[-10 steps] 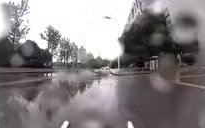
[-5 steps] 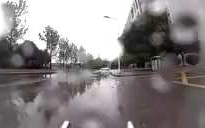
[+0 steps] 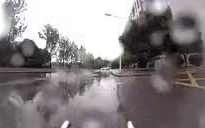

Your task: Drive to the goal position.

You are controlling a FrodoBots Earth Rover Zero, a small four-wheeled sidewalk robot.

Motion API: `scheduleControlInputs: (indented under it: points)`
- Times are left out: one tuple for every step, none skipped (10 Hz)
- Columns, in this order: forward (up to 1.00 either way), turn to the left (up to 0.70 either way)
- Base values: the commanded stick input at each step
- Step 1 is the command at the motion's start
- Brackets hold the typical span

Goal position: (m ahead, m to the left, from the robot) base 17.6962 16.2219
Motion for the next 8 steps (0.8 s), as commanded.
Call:
scheduleControlInputs:
  points:
    - [0.7,0.0]
    - [0.7,0.0]
    - [0.7,0.0]
    - [0.7,0.0]
    - [0.7,0.0]
    - [0.7,0.0]
    - [0.7,0.0]
    - [0.7,0.0]
